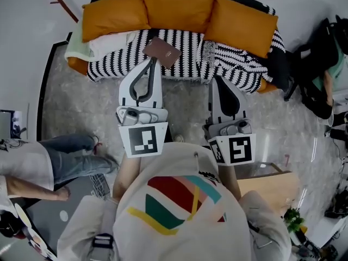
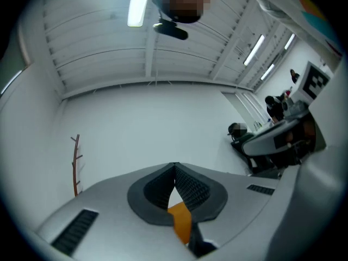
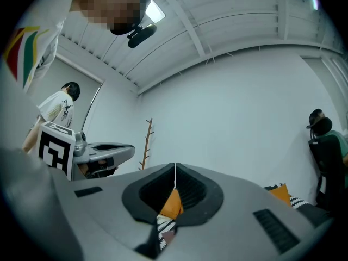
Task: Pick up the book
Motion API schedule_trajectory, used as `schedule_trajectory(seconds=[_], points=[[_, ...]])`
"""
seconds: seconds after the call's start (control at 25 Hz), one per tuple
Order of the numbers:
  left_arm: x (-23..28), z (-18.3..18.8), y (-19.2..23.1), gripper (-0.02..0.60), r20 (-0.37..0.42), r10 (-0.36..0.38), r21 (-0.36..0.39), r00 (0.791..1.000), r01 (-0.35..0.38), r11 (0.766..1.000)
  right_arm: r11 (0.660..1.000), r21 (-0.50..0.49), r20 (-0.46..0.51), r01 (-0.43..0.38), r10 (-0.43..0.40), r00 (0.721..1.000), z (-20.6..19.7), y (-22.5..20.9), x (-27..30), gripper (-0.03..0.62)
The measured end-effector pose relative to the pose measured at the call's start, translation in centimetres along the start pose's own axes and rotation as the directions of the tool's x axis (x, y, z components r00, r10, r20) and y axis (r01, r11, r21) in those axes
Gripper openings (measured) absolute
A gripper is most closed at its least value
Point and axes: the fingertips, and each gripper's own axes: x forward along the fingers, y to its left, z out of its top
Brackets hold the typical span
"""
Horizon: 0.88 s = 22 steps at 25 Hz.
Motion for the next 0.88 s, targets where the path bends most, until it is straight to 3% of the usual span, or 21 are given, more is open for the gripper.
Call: schedule_trajectory(seconds=[0.16, 0.36, 0.88], points=[[2.6, -1.7, 0.6, 0.006, -0.01, -0.038, 0.164, 0.999, 0.039, 0.986, 1.0, -0.003, -0.003, -0.003, 0.003, 1.0, -0.6, 0.0, 3.4, 0.015], [6.4, -4.2, 3.0, 0.006, -0.017, -0.068, 0.218, 0.998, 0.07, 0.973, 1.0, -0.005, -0.024, -0.001, 0.001, 1.0, -1.8, -0.1, 8.4, 0.015], [15.9, -11.7, 12.3, 0.006, -0.085, -0.092, 0.206, 0.992, 0.107, 0.973, 1.0, 0.003, -0.103, 0.021, -0.02, 0.994, -5.0, -0.8, 22.6, 0.015]])
